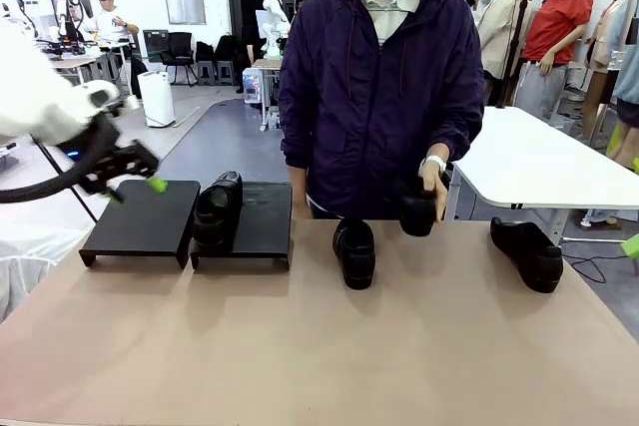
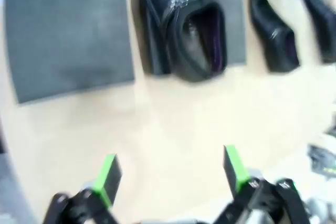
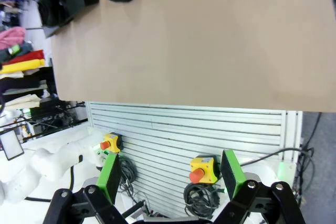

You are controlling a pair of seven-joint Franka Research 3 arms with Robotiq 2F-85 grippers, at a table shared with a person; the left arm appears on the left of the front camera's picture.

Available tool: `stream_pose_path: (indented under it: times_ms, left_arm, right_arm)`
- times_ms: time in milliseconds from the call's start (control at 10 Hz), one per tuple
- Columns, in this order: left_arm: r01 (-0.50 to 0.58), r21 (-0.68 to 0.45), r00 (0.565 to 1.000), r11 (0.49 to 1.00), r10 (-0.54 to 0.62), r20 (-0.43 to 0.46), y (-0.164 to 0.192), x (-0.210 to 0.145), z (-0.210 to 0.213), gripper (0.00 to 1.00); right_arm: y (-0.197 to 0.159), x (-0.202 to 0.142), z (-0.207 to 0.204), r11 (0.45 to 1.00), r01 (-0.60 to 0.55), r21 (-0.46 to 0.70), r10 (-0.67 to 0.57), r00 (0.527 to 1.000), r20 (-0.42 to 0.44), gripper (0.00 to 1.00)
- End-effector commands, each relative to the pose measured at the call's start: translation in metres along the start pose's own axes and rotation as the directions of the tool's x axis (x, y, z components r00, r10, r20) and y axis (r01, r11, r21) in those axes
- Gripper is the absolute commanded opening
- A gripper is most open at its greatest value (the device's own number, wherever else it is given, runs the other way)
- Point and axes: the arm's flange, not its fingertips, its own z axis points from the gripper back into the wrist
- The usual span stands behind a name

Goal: Organize the shoes by placing them on the stand.
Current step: Place the Shoe from the middle of the table onto the Shoes Stand.

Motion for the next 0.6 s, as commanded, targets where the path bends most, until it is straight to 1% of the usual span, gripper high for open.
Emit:
stream_pose_path:
  times_ms: [0,100,200,300,400,500]
  left_arm:
    - [0.002,-0.035,0.997,0.999,-0.005,-0.079,0.034,-0.054,0.032,1.00]
    - [-0.042,-0.111,0.993,0.993,0.030,-0.110,0.050,-0.082,0.047,1.00]
    - [-0.092,-0.208,0.986,0.974,0.060,-0.157,0.067,-0.107,0.055,1.00]
    - [-0.123,-0.267,0.979,0.956,0.073,-0.190,0.074,-0.126,0.053,1.00]
    - [-0.136,-0.252,0.975,0.958,0.085,-0.204,0.076,-0.141,0.046,1.00]
    - [-0.157,-0.187,0.978,0.970,0.127,-0.165,0.082,-0.142,0.038,1.00]
  right_arm:
    - [0.000,0.000,0.001,0.999,-0.022,0.023,0.022,1.000,0.003,1.00]
    - [0.000,0.000,0.001,0.999,-0.022,0.023,0.022,1.000,0.003,1.00]
    - [0.000,0.000,0.001,0.999,-0.022,0.023,0.022,1.000,0.003,1.00]
    - [0.000,0.000,0.001,0.999,-0.022,0.023,0.022,1.000,0.003,1.00]
    - [0.000,0.000,0.001,0.999,-0.022,0.023,0.022,1.000,0.003,1.00]
    - [0.000,0.000,0.001,0.999,-0.022,0.023,0.022,1.000,0.003,1.00]
